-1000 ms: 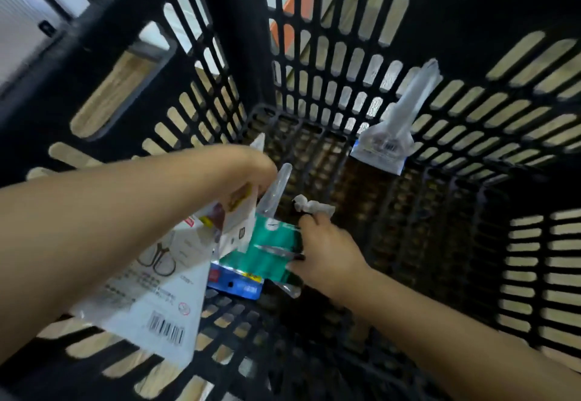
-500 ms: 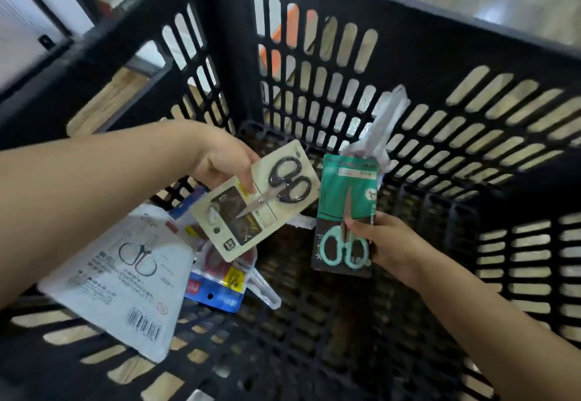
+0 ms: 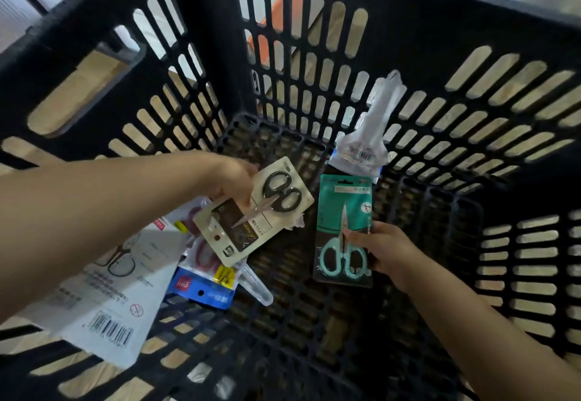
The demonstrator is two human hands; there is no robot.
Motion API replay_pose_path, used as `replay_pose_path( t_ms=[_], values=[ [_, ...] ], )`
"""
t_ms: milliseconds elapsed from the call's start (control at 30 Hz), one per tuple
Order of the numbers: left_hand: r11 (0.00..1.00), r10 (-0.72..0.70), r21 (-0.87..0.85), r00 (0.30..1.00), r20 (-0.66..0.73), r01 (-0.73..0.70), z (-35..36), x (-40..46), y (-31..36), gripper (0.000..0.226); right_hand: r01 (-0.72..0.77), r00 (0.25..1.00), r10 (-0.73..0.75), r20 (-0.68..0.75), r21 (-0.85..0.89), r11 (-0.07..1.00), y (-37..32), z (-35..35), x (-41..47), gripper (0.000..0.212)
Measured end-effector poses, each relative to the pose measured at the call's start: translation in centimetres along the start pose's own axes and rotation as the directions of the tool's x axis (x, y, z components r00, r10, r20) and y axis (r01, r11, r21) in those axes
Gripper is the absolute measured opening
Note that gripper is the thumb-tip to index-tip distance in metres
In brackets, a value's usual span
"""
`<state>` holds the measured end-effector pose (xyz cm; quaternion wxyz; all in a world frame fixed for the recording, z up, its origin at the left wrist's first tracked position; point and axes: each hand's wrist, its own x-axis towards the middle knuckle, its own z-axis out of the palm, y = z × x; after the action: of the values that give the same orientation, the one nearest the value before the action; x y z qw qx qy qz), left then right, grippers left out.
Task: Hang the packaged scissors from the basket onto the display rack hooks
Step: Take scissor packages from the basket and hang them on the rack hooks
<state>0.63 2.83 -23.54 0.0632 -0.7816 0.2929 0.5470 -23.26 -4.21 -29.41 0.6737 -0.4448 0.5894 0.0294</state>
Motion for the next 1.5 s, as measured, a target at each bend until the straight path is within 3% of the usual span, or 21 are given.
replay_pose_path(
  t_ms=[100,200,267,333,400,467,533,600,667,733,867,933,1233,1300,1367,1500],
  values=[
    [0.981,0.058,0.183,0.996,0.063,-0.068,-2.1,-1.6,0.9,0.044,0.001,1.000,-0.001,0.024,0.006,1.000,-0.1,-0.2,-0.2,0.008],
    [0.882,0.125,0.446,0.988,0.095,-0.154,-2.4,-2.9,2.6,0.026,0.008,0.999,-0.008,0.037,0.015,1.000,-0.2,-0.3,-0.4,0.009],
    [0.724,0.144,0.667,0.984,0.106,-0.178,-0.7,-2.9,3.6,0.019,0.007,0.999,-0.008,0.035,0.017,1.000,-0.2,-0.2,-0.5,0.008],
    [0.483,0.238,0.853,0.967,0.087,-0.196,1.8,-2.1,4.0,0.018,0.013,0.999,-0.014,0.034,0.019,1.000,-0.2,-0.2,-0.5,0.007],
    [0.274,0.364,0.941,0.927,0.092,-0.201,4.0,-1.2,3.5,0.033,0.020,0.999,-0.021,0.036,0.021,1.000,-0.2,-0.2,-0.6,0.007],
    [0.192,0.512,0.960,0.855,0.079,-0.203,5.4,-0.6,2.6,0.054,0.022,0.999,-0.023,0.033,0.024,0.999,-0.2,-0.1,-0.6,0.008],
    [0.297,0.598,0.938,0.800,-0.037,-0.179,5.9,-0.3,1.8,0.060,0.024,0.999,-0.025,0.030,0.022,0.999,-0.2,-0.1,-0.6,0.007],
    [0.591,0.528,0.799,0.800,-0.284,-0.107,5.5,-0.2,1.2,0.053,0.020,0.999,-0.021,0.026,0.025,0.999,-0.2,-0.1,-0.6,0.005],
    [0.896,0.242,0.445,0.836,-0.492,0.003,4.1,-0.3,0.6,0.053,0.018,0.999,-0.019,0.028,0.024,1.000,-0.2,-0.1,-0.6,0.004],
    [0.982,0.013,0.173,0.875,-0.485,0.081,2.6,-0.2,-0.2,0.053,0.014,1.000,-0.014,0.027,0.022,1.000,-0.2,-0.2,-0.5,0.005],
    [0.975,-0.203,-0.145,0.942,-0.268,0.169,2.2,0.2,-2.0,0.054,0.010,0.999,-0.010,0.030,0.022,1.000,-0.2,-0.1,-0.5,0.005],
    [0.951,-0.222,-0.262,0.953,-0.208,0.164,2.9,0.2,-2.1,0.050,0.009,1.000,-0.010,0.029,0.020,1.000,-0.3,-0.1,-0.6,0.005],
    [0.829,-0.057,-0.534,0.925,-0.376,-0.166,4.6,0.9,-0.7,0.024,0.001,1.000,-0.001,0.006,0.021,1.000,-0.6,0.4,-0.7,0.016],
    [0.803,-0.004,-0.573,0.960,-0.279,-0.163,4.3,0.5,-0.2,0.024,0.000,1.000,-0.001,0.027,0.039,0.999,-0.5,0.7,-0.6,0.017],
    [0.780,0.045,-0.613,0.988,-0.146,-0.126,4.3,0.4,0.1,0.038,0.008,0.999,-0.010,0.039,0.039,0.999,-0.3,1.2,-0.6,0.017],
    [0.740,0.065,-0.655,0.986,-0.155,-0.151,5.0,0.8,-0.1,0.044,0.052,0.999,-0.051,-0.016,0.054,0.997,0.1,1.8,-0.3,0.012]
  ],
)
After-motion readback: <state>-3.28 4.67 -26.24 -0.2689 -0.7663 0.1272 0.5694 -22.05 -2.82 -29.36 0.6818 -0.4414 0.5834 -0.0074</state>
